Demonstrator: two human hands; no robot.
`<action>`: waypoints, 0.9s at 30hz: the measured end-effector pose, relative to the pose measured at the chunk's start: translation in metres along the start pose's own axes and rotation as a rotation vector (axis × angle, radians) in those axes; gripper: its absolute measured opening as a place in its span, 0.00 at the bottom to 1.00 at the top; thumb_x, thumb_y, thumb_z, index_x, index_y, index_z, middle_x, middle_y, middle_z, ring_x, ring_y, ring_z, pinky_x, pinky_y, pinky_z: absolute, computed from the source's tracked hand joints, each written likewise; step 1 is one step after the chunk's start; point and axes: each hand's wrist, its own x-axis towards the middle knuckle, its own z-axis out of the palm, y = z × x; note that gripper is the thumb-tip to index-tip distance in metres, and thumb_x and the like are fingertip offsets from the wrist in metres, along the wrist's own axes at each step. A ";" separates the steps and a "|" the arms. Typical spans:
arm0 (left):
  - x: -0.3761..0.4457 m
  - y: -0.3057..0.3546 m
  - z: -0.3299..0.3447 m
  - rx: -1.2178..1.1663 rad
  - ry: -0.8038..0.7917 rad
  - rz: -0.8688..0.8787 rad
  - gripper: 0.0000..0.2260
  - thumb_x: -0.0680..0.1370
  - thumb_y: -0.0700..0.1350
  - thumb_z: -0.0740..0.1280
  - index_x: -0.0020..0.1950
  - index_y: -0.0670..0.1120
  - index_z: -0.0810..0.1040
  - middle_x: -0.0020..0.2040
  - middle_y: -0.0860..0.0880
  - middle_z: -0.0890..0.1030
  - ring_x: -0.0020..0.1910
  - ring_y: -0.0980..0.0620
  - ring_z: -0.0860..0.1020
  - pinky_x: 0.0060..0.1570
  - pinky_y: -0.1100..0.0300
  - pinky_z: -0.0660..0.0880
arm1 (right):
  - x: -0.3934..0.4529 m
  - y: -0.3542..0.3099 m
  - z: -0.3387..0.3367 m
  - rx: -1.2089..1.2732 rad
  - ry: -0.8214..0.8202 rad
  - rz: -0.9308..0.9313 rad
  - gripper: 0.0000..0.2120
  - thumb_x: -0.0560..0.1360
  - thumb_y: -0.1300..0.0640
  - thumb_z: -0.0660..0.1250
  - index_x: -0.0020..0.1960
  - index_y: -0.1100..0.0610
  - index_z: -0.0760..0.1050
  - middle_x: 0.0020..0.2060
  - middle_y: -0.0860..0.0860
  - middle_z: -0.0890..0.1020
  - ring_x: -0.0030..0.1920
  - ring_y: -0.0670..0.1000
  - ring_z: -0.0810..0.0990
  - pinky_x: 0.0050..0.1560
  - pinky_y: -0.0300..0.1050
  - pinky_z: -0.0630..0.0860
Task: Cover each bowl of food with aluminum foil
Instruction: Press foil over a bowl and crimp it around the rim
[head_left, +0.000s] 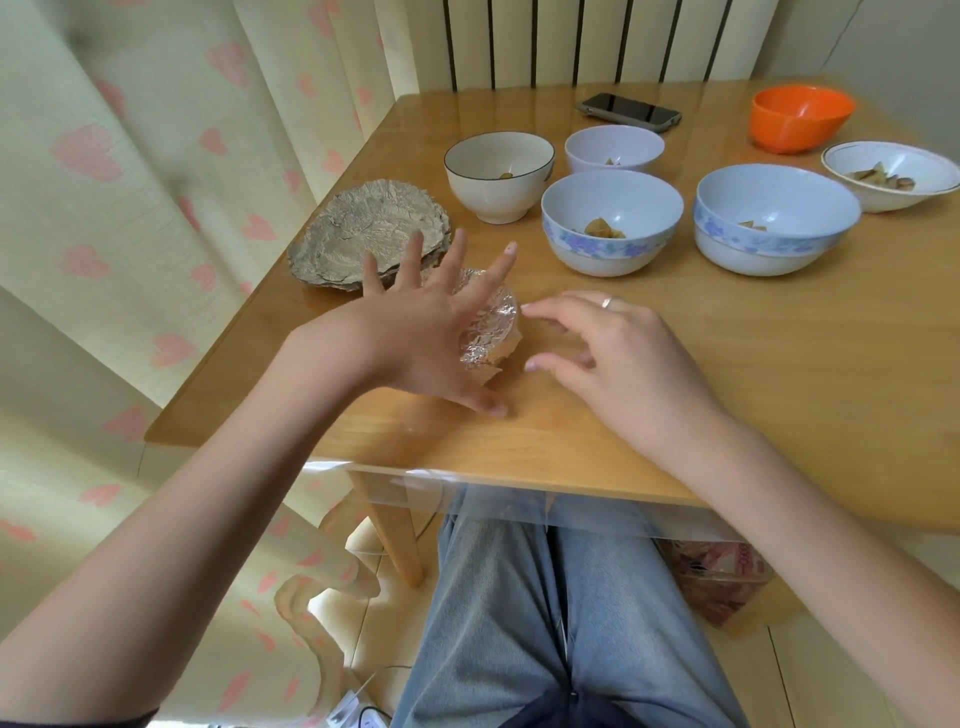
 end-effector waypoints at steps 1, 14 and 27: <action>-0.002 -0.004 -0.001 0.021 0.007 0.029 0.59 0.62 0.73 0.69 0.71 0.66 0.24 0.77 0.49 0.28 0.75 0.41 0.28 0.72 0.33 0.37 | -0.005 -0.005 0.002 -0.030 -0.026 0.032 0.22 0.71 0.53 0.73 0.64 0.54 0.75 0.57 0.50 0.79 0.54 0.52 0.78 0.51 0.52 0.78; 0.008 -0.021 -0.003 -0.133 -0.057 0.218 0.46 0.68 0.63 0.73 0.73 0.74 0.43 0.78 0.59 0.47 0.77 0.51 0.46 0.74 0.42 0.55 | 0.012 -0.028 0.014 -0.316 -0.045 0.027 0.20 0.73 0.44 0.68 0.55 0.59 0.76 0.50 0.54 0.80 0.53 0.56 0.77 0.41 0.45 0.64; 0.008 -0.023 0.000 -0.118 -0.067 0.214 0.45 0.56 0.71 0.60 0.71 0.75 0.46 0.76 0.62 0.48 0.75 0.52 0.47 0.72 0.40 0.58 | 0.039 -0.010 -0.003 -0.071 -0.228 -0.005 0.09 0.68 0.50 0.75 0.39 0.57 0.83 0.33 0.50 0.80 0.37 0.49 0.73 0.39 0.46 0.67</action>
